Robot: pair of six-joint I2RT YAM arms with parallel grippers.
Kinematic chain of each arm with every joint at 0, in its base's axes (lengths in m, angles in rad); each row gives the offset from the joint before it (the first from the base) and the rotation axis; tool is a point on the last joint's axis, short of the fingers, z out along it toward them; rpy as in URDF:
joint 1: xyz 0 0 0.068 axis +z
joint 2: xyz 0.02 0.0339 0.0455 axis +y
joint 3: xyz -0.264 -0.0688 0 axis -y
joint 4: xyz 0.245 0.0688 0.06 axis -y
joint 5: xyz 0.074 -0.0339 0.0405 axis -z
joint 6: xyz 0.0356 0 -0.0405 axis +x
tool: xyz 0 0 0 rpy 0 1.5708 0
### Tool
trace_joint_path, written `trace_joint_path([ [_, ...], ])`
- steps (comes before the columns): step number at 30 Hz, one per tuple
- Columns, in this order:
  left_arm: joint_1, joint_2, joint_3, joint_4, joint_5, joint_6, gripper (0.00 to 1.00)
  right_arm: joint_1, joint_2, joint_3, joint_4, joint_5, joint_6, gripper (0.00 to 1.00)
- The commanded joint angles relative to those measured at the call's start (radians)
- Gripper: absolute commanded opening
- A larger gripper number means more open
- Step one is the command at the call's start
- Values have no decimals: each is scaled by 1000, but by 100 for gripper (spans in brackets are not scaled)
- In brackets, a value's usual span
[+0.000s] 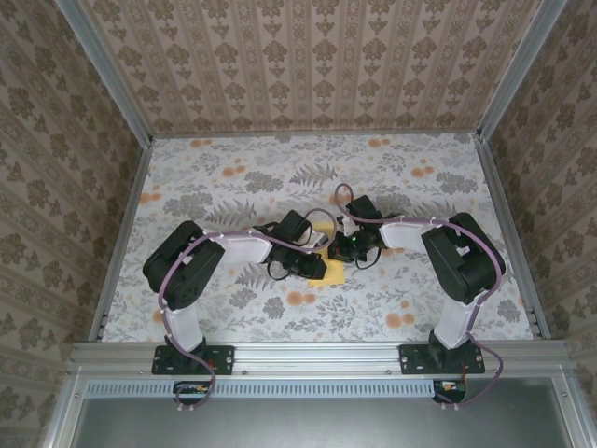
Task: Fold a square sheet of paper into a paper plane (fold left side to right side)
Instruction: Fold the triangle a second time at the center of the table.
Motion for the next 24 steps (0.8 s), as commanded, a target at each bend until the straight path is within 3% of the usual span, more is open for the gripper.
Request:
trace_joint_path([
  [1, 18, -22, -34, 14, -20, -20, 15, 2, 52, 0, -115, 64, -31, 0],
  [24, 50, -117, -187, 39, -18, -54, 15, -11, 76, 30, -174, 79, -56, 0],
])
